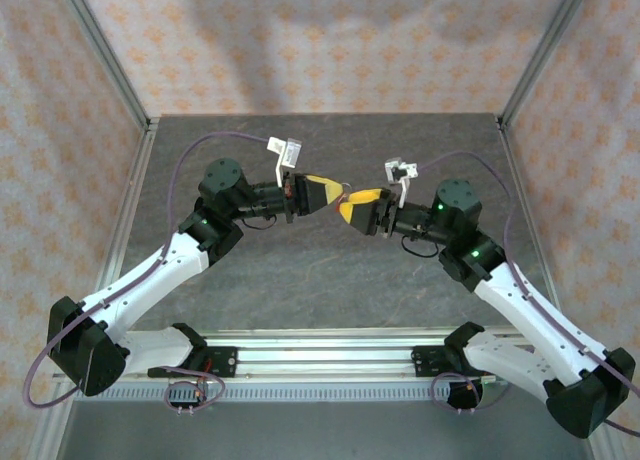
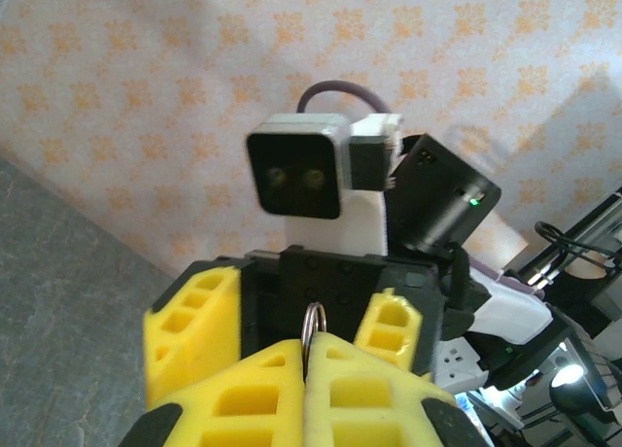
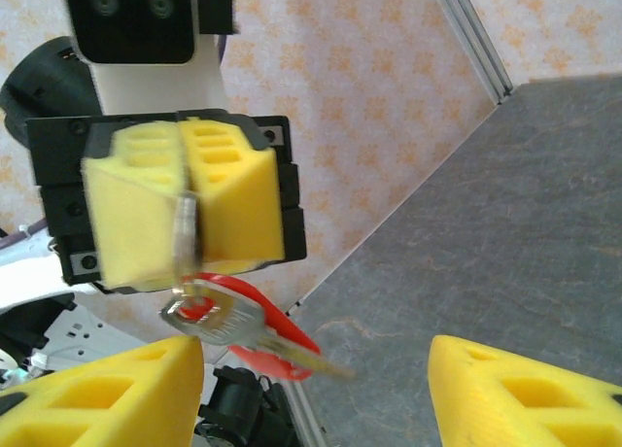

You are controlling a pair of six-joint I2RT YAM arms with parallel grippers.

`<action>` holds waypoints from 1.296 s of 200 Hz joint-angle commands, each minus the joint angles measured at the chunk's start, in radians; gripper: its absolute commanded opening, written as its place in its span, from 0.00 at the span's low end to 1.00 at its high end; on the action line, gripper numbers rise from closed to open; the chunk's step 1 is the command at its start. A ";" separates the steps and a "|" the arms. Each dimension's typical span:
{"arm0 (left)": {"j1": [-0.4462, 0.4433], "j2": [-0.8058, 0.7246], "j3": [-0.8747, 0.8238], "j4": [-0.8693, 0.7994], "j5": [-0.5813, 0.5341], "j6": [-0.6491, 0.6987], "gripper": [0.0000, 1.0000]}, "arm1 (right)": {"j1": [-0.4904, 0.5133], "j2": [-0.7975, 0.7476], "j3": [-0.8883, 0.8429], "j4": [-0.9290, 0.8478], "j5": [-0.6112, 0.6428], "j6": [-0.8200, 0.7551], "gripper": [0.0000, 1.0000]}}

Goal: Remove the keys from the keyring

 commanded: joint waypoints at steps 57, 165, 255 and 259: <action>-0.001 -0.011 -0.008 0.097 0.033 -0.038 0.00 | 0.000 0.005 -0.013 0.131 -0.060 0.069 0.52; 0.001 -0.015 -0.005 0.048 0.022 0.004 0.00 | 0.000 -0.006 -0.013 0.102 -0.073 0.065 0.37; 0.012 -0.024 -0.005 0.015 0.014 0.030 0.00 | 0.000 -0.035 -0.019 0.057 -0.071 0.048 0.26; 0.012 -0.024 -0.005 0.014 0.014 0.030 0.00 | 0.000 -0.036 -0.020 0.055 -0.071 0.048 0.26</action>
